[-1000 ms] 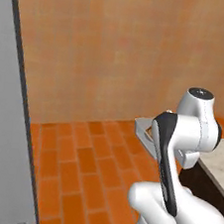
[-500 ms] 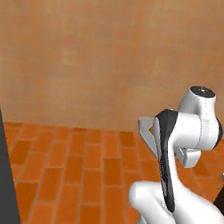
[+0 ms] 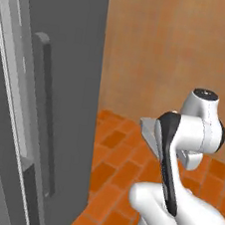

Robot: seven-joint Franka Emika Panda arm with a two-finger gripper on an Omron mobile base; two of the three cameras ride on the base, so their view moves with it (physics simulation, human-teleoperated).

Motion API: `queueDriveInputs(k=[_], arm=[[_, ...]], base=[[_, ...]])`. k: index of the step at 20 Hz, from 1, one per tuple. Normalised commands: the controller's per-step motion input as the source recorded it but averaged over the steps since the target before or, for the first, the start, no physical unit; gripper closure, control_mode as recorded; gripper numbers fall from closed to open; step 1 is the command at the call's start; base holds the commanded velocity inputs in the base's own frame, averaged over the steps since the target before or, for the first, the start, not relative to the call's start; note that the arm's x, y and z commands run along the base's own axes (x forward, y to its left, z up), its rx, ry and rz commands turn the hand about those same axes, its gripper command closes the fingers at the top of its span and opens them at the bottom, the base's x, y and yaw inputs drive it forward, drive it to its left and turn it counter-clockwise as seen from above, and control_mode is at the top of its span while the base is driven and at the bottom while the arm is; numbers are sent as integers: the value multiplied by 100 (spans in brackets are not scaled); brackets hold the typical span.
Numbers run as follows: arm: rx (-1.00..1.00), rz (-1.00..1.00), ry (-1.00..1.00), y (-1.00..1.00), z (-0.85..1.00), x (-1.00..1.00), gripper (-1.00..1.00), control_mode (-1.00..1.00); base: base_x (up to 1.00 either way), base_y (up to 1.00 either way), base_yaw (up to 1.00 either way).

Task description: Take the meat container that has the chicken drumstick and place it on the second highest rack of the freezer. Then take the vegetable container that has the squash and sweet potato and place it on the highest rack of the freezer.

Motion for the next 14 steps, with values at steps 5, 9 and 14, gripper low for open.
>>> queueDriveInputs(k=[5, 9, 14], arm=[[0, 0, 0, 0, 0, 0, 100, 100], [0, 0, 0, 0, 0, 0, 100, 100], [0, 0, 0, 0, 0, 0, 100, 100]], base=[[0, 0, 94], [0, 0, 93], [0, -4, 86]])
